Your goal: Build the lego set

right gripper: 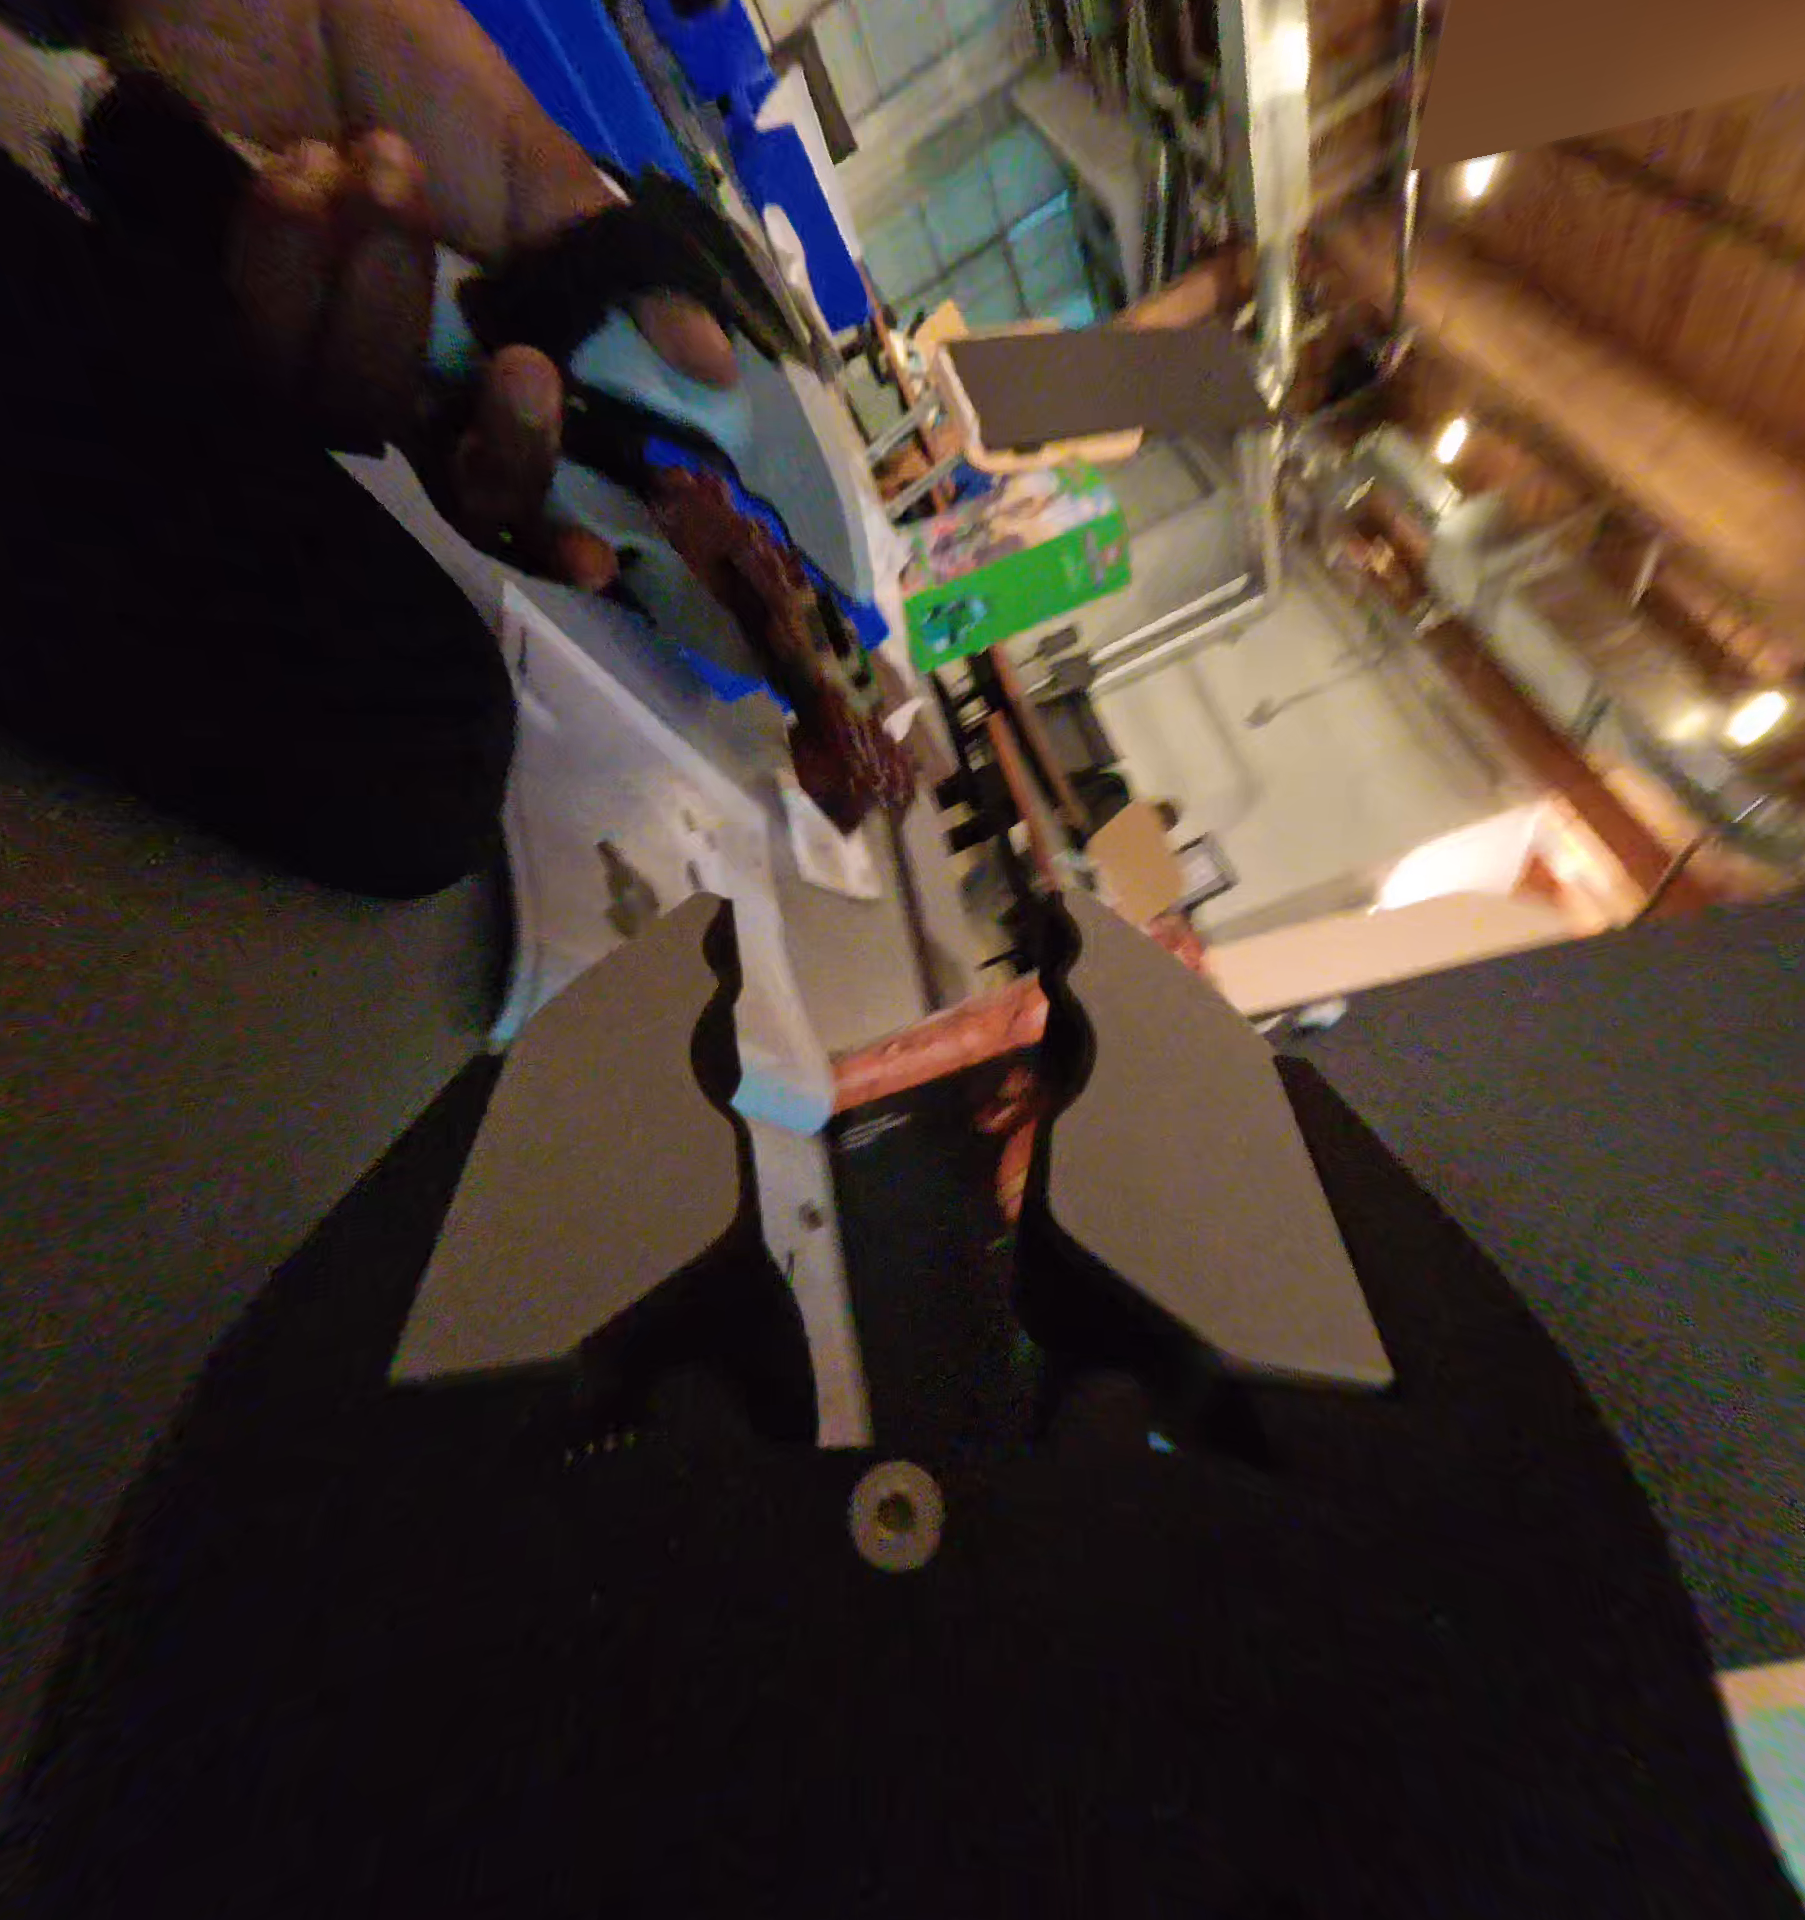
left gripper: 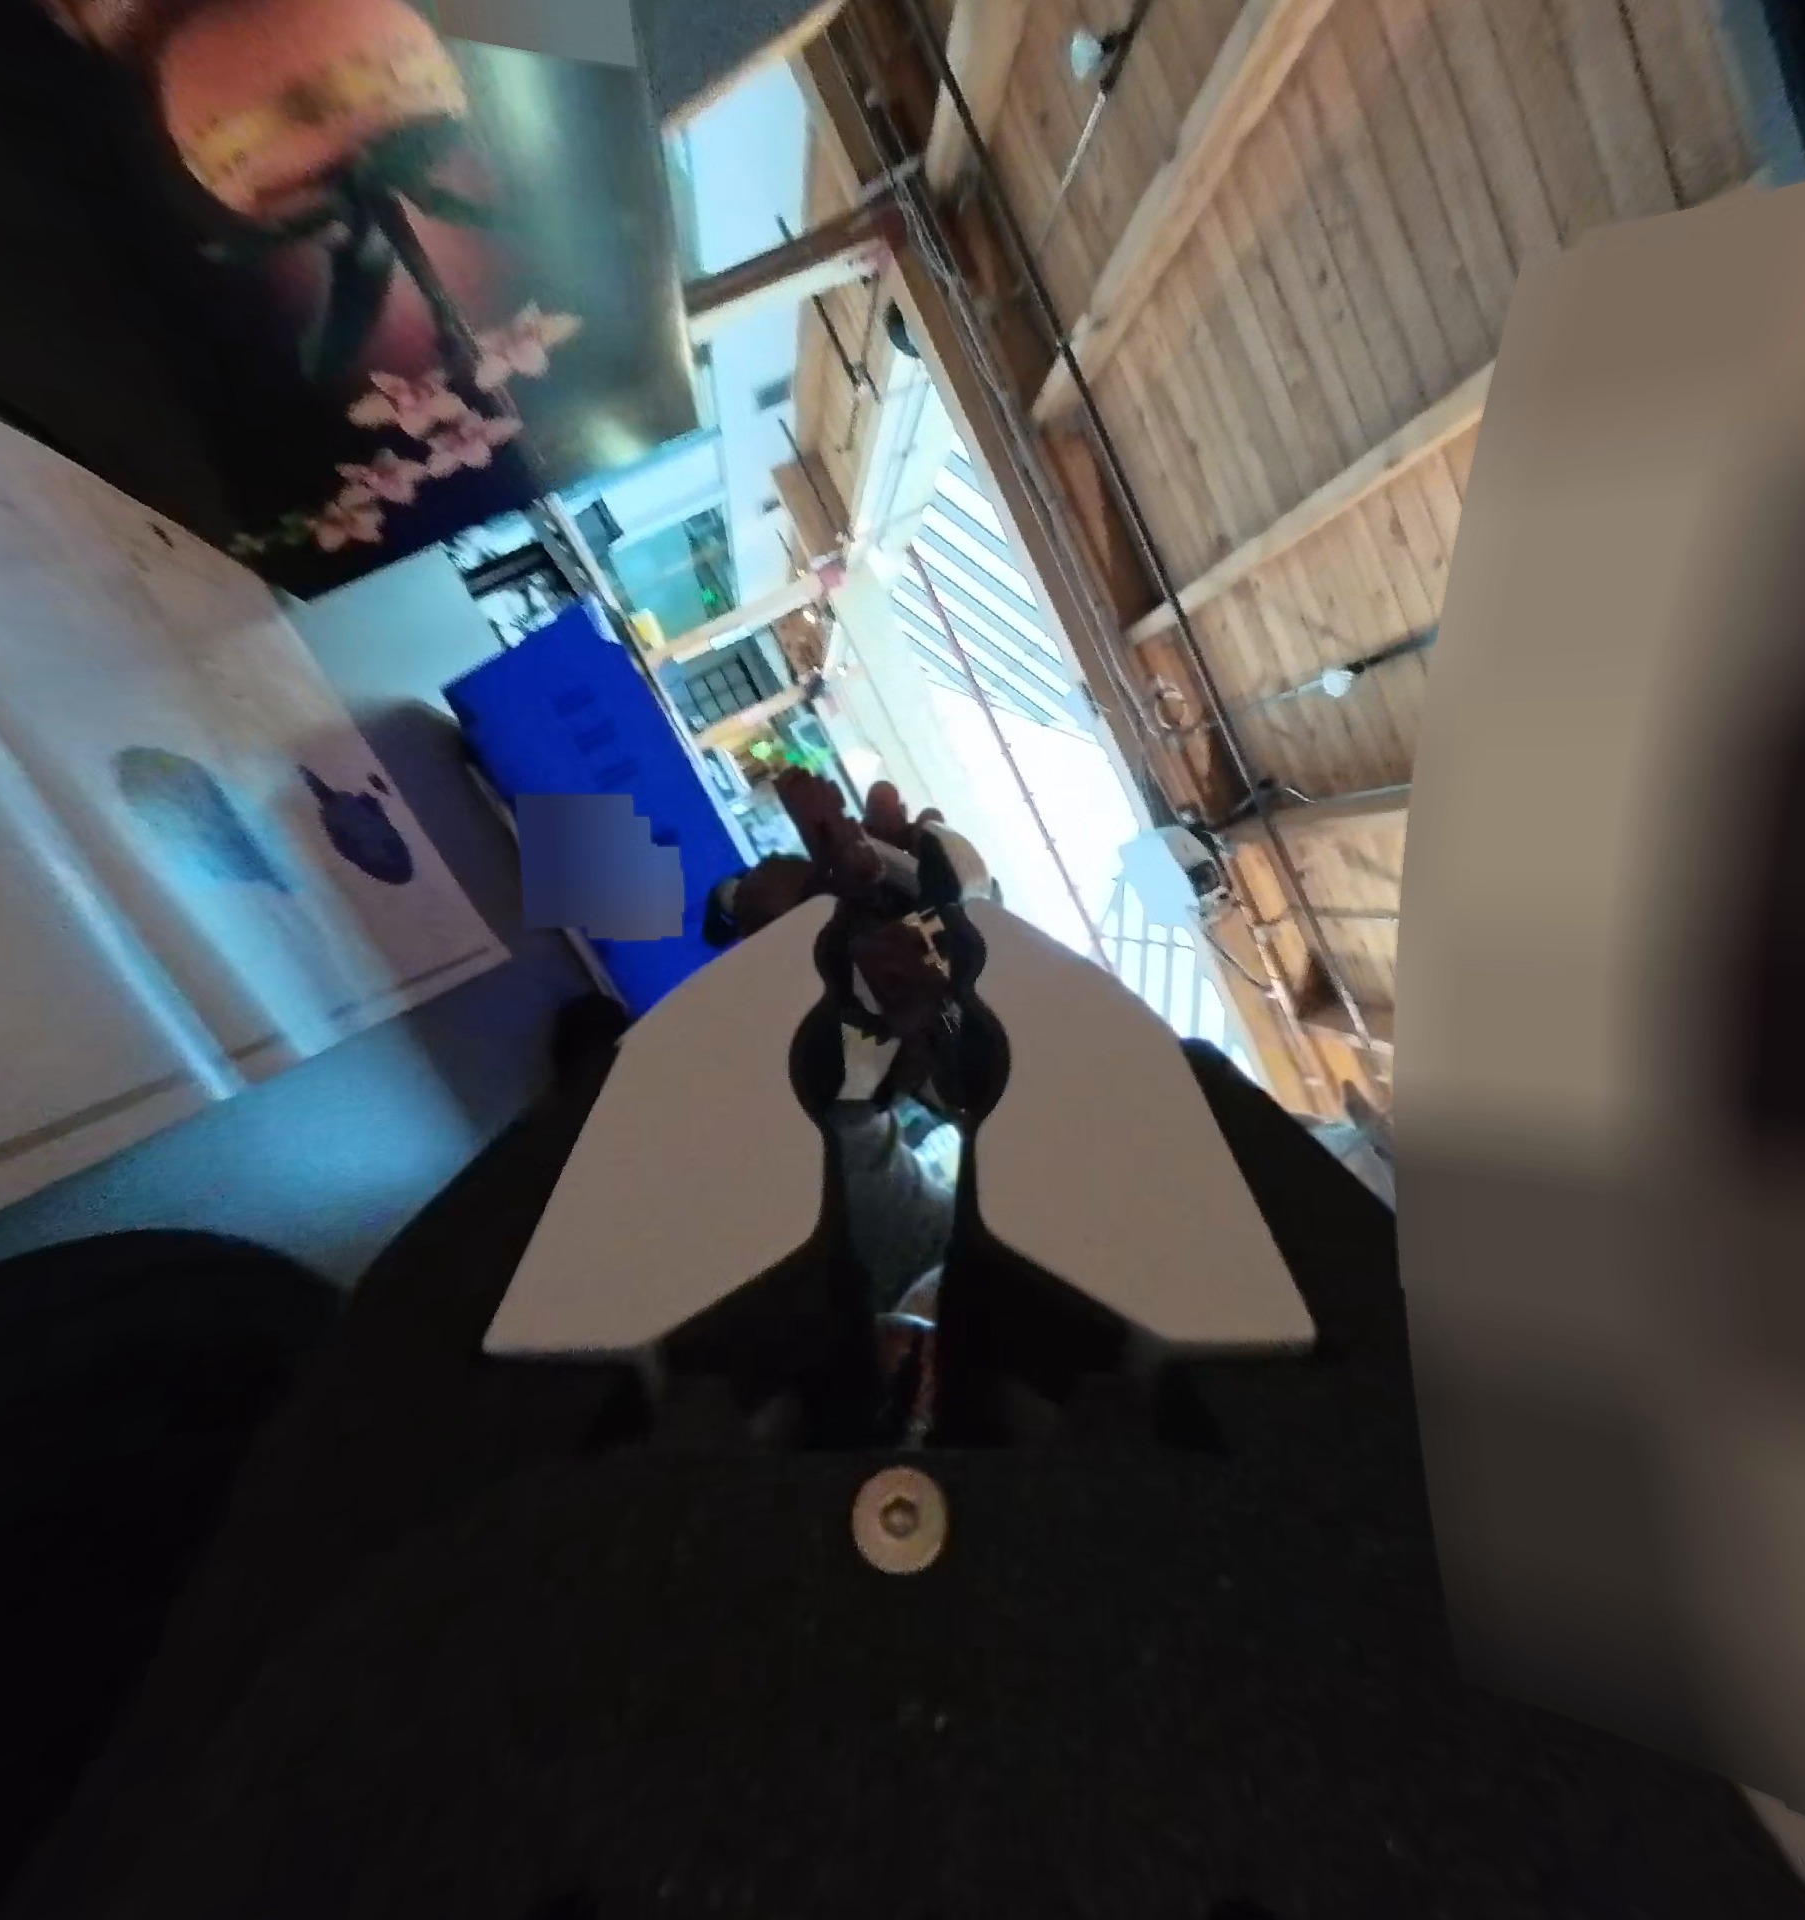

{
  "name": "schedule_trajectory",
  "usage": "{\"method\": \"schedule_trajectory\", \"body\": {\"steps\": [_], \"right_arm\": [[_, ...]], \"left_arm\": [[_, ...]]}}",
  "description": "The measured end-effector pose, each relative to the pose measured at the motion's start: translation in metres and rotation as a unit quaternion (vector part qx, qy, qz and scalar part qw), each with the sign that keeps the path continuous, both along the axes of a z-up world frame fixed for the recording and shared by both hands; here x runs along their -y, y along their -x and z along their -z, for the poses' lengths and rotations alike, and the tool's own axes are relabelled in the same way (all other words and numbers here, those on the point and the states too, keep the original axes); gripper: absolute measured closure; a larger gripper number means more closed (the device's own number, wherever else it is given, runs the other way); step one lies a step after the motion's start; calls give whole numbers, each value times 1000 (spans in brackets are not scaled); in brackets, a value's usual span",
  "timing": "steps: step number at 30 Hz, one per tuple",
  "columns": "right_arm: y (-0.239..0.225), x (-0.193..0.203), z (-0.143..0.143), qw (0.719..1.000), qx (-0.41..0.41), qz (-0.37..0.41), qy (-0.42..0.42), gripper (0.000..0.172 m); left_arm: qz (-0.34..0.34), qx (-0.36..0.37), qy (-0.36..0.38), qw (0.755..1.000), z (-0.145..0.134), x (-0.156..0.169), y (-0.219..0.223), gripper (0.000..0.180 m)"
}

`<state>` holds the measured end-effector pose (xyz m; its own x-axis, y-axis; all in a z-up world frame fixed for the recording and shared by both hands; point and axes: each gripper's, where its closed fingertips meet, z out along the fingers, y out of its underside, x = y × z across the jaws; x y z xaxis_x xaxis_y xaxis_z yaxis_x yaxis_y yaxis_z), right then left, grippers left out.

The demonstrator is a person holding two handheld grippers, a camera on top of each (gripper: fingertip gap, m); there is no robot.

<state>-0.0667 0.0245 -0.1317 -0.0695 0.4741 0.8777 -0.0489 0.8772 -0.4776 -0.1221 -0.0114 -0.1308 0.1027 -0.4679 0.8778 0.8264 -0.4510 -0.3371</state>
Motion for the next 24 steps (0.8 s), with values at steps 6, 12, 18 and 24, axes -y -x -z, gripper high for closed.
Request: {"method": "schedule_trajectory", "body": {"steps": [6,12,18,24], "right_arm": [[-11,1,18,807,170,-72,560,119],[7,23,21,507,243,-157,812,137],[18,41,35,512,281,-147,798,159],[29,33,42,469,266,-133,832,169]], "left_arm": [[-86,-81,3,993,6,6,17,164],[-76,-118,-18,990,12,5,-5,164],[-87,-154,-16,984,18,1,-9,168],[-100,-135,8,986,23,-5,0,168]]}}
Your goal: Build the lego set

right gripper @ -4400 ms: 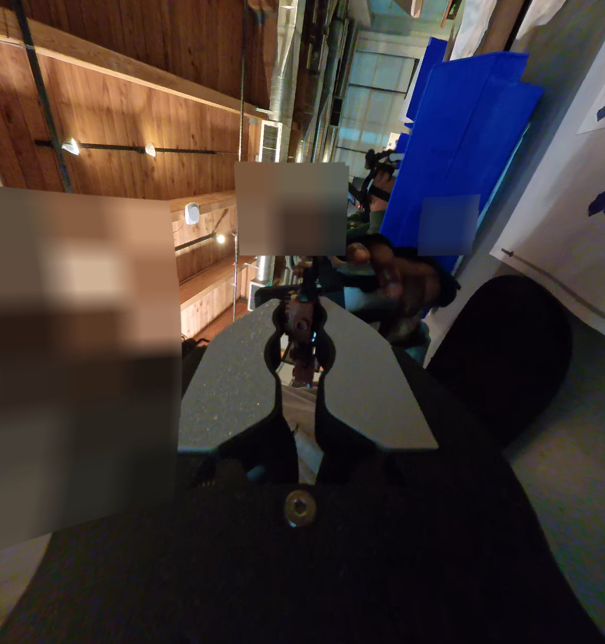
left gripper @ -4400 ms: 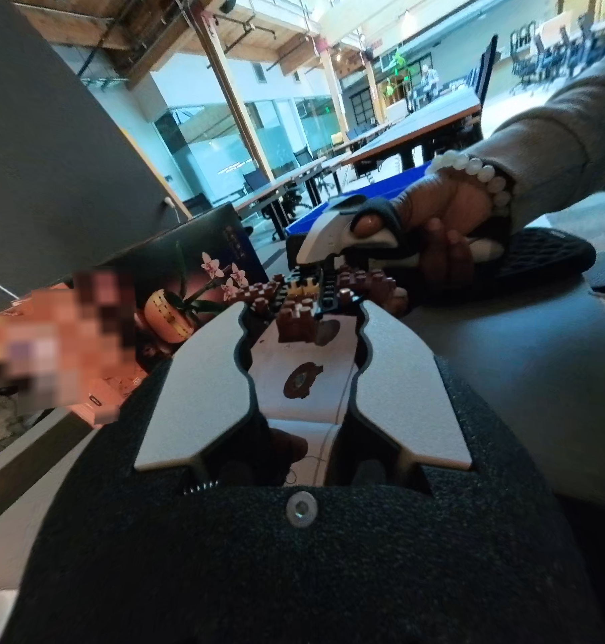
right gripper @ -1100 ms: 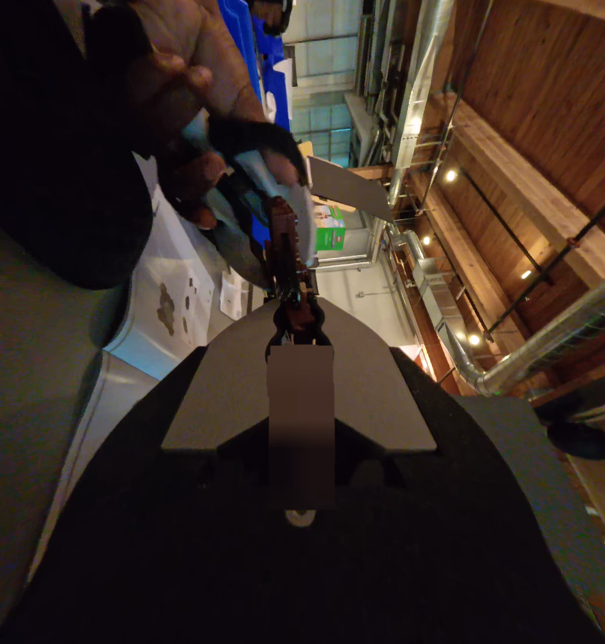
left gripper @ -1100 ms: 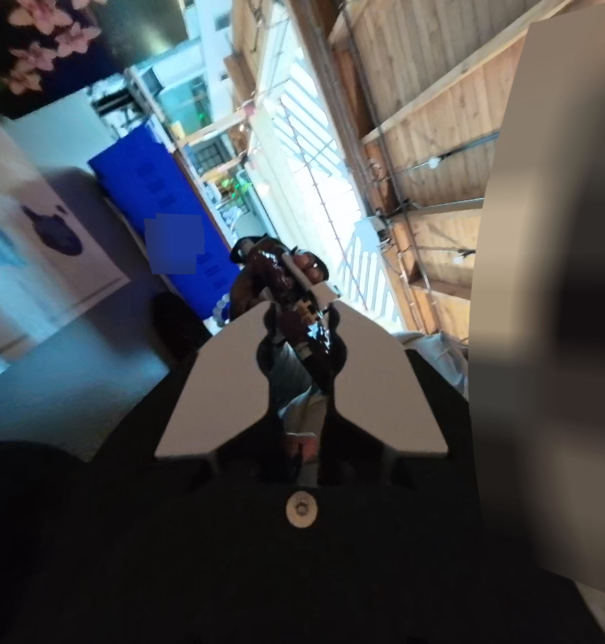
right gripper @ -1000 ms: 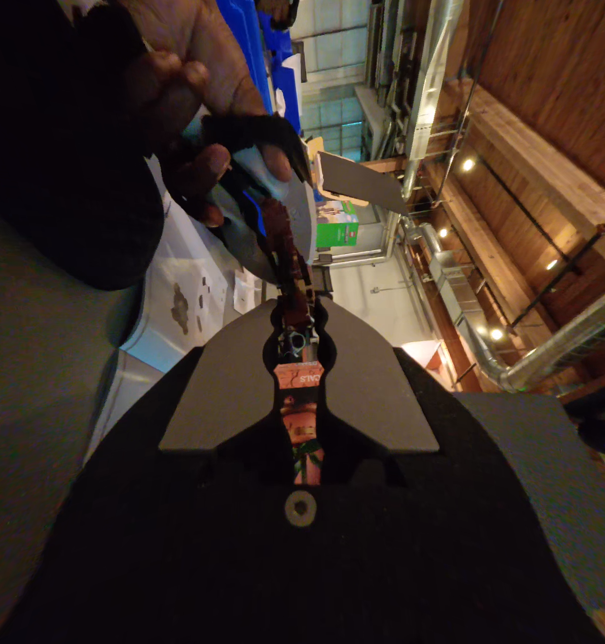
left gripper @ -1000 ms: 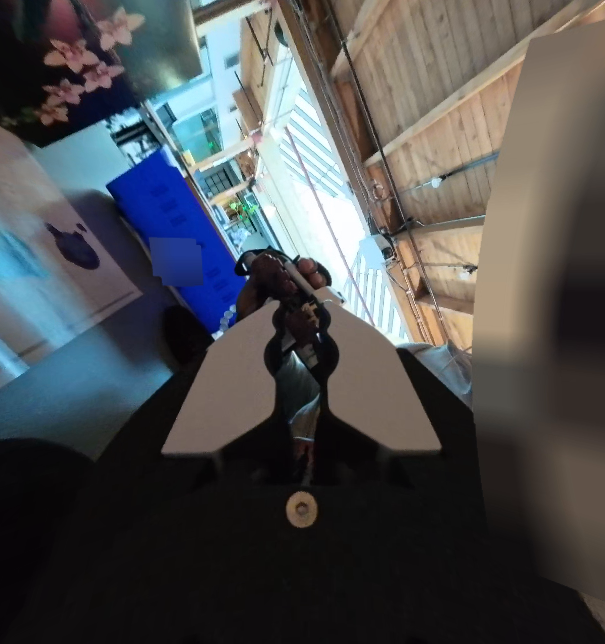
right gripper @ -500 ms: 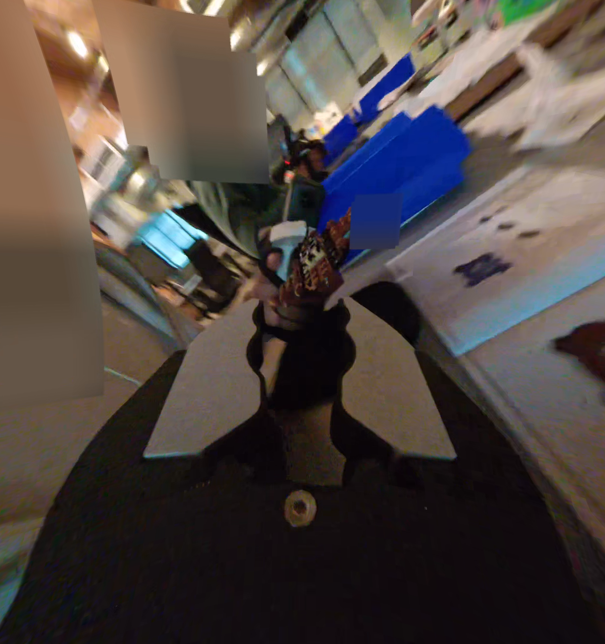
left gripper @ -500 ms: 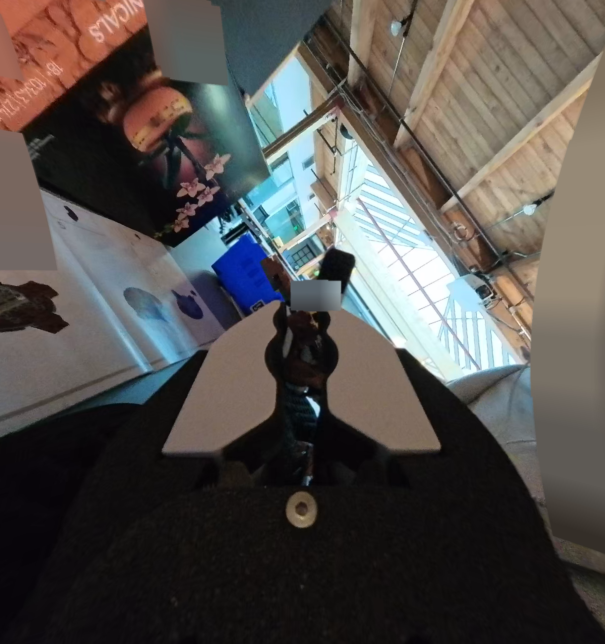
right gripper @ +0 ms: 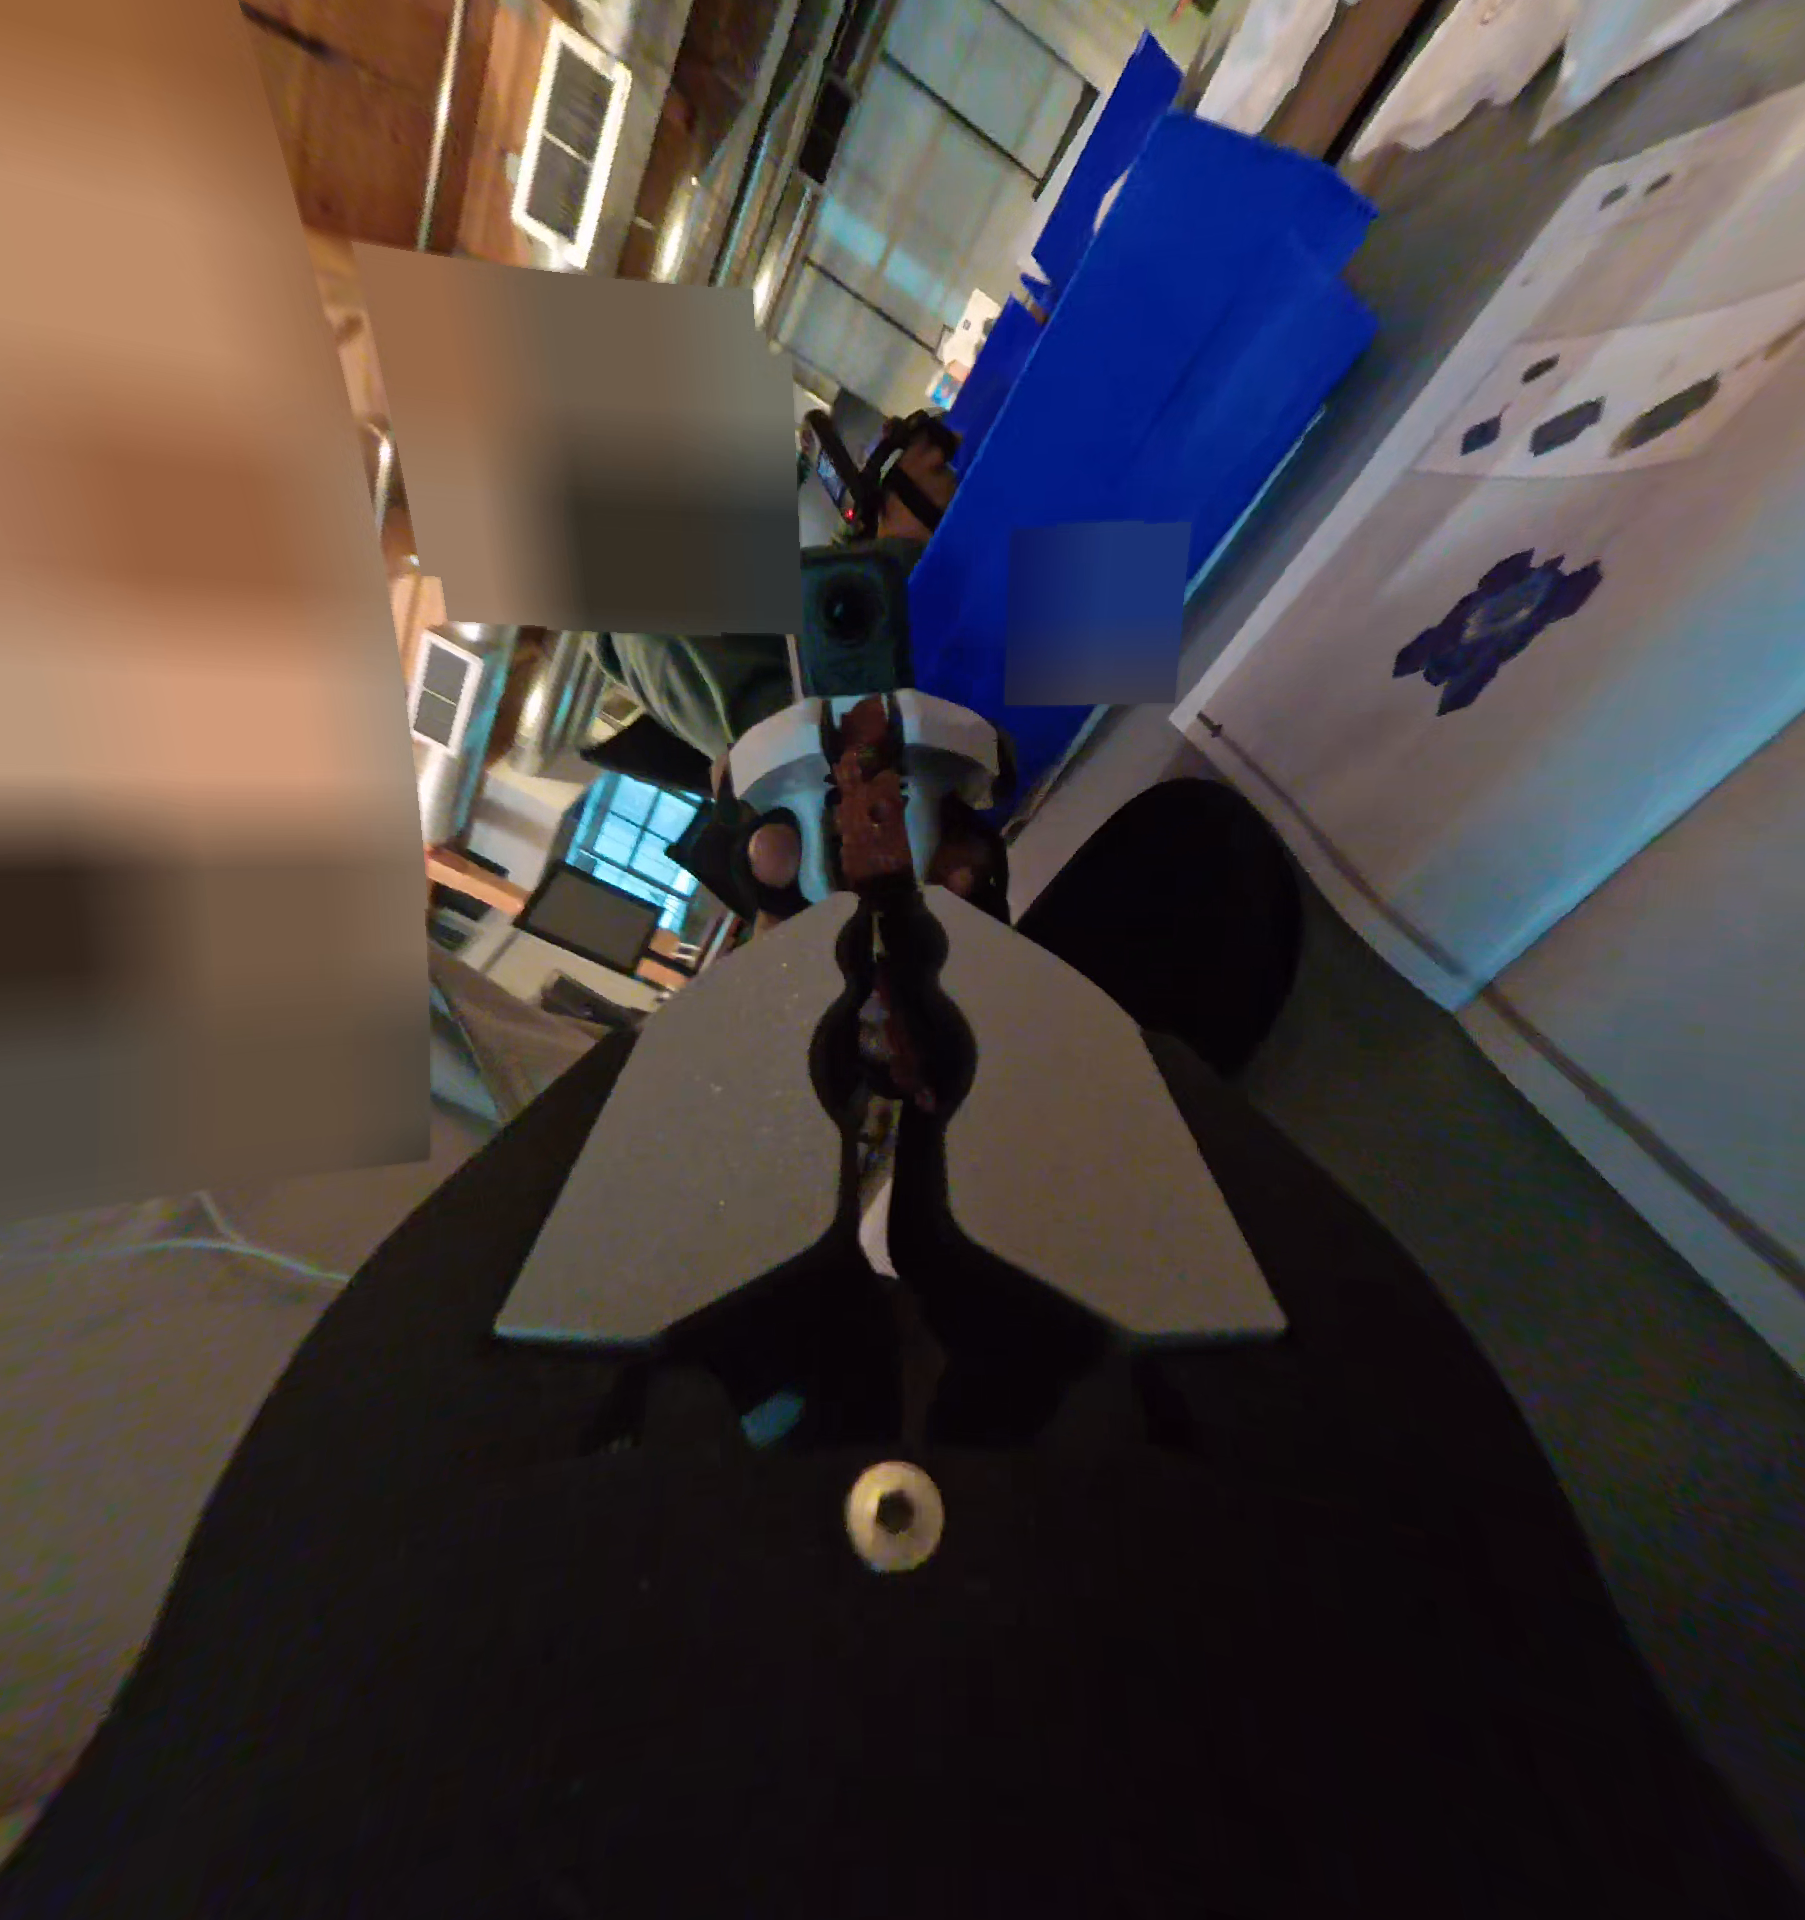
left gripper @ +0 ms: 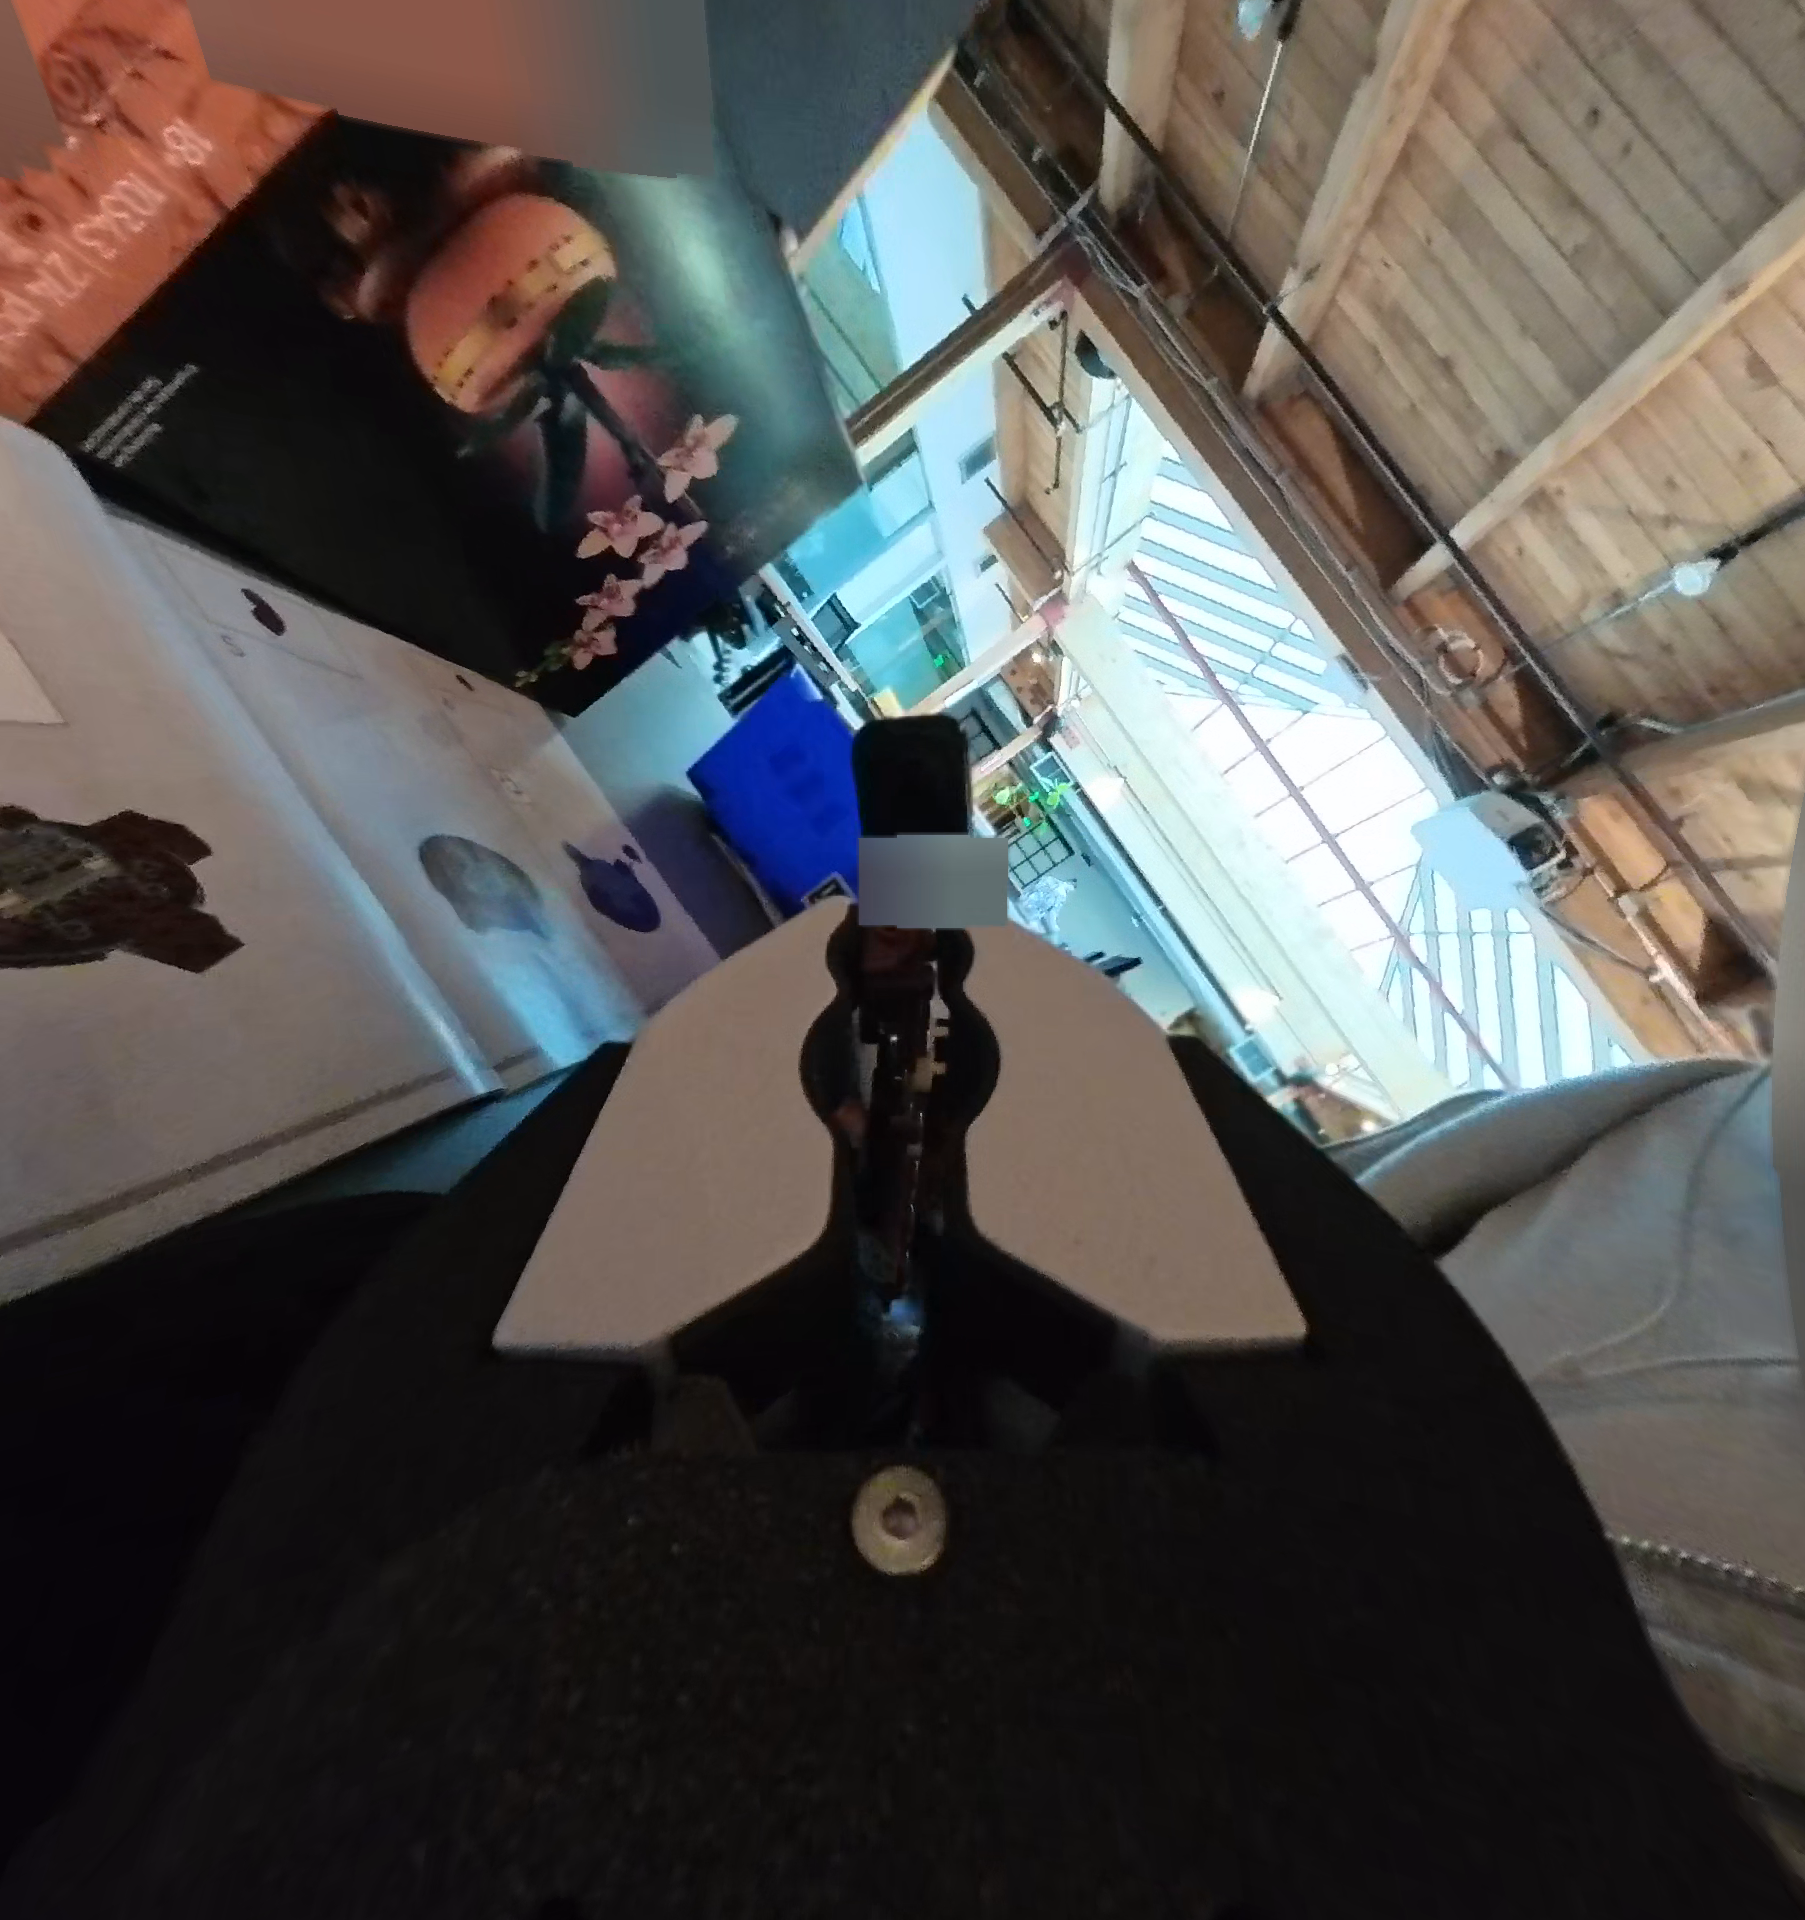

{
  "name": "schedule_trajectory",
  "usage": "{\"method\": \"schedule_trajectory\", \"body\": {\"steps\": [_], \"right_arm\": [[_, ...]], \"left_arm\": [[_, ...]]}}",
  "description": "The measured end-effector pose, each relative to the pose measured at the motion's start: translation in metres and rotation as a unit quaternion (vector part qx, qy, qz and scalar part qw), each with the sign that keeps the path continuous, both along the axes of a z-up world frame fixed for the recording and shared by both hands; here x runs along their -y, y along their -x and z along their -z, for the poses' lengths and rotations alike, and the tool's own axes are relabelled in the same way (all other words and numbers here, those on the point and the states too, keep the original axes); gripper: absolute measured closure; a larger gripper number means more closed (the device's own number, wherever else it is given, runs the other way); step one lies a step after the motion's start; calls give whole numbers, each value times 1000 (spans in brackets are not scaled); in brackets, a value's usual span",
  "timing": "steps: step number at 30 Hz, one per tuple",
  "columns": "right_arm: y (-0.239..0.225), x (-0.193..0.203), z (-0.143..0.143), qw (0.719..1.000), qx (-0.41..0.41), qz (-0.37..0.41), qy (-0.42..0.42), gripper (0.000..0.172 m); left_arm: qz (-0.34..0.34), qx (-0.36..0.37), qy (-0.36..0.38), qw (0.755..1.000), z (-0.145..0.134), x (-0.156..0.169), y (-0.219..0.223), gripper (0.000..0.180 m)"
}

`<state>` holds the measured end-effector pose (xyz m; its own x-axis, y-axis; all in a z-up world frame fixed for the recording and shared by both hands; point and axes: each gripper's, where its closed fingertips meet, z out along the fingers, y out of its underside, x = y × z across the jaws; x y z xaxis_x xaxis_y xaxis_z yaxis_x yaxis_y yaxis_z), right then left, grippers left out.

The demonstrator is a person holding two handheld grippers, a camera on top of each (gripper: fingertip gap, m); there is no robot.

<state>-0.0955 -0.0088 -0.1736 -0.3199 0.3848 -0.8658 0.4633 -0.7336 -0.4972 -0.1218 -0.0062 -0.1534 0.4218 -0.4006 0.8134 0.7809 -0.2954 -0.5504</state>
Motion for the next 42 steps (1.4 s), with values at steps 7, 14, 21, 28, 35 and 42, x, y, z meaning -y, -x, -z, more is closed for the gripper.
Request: {"method": "schedule_trajectory", "body": {"steps": [7,14,21,28,35,42], "right_arm": [[13,-29,8,999,42,18,9,171],[31,-76,47,984,164,-25,-72,172],[51,-98,59,959,206,-70,-179,151],[39,-100,33,936,90,-24,-338,121],[18,-79,55,760,121,14,-638,103],[20,-69,48,782,235,30,-576,112]], "left_arm": [[-22,3,-1,1000,-2,8,18,127],[-63,-63,15,996,4,22,23,126],[-48,-71,1,996,3,24,17,129],[-53,-97,5,994,5,24,14,131],[-120,-468,149,862,38,12,51,127],[-113,-582,276,756,55,6,95,128]]}}
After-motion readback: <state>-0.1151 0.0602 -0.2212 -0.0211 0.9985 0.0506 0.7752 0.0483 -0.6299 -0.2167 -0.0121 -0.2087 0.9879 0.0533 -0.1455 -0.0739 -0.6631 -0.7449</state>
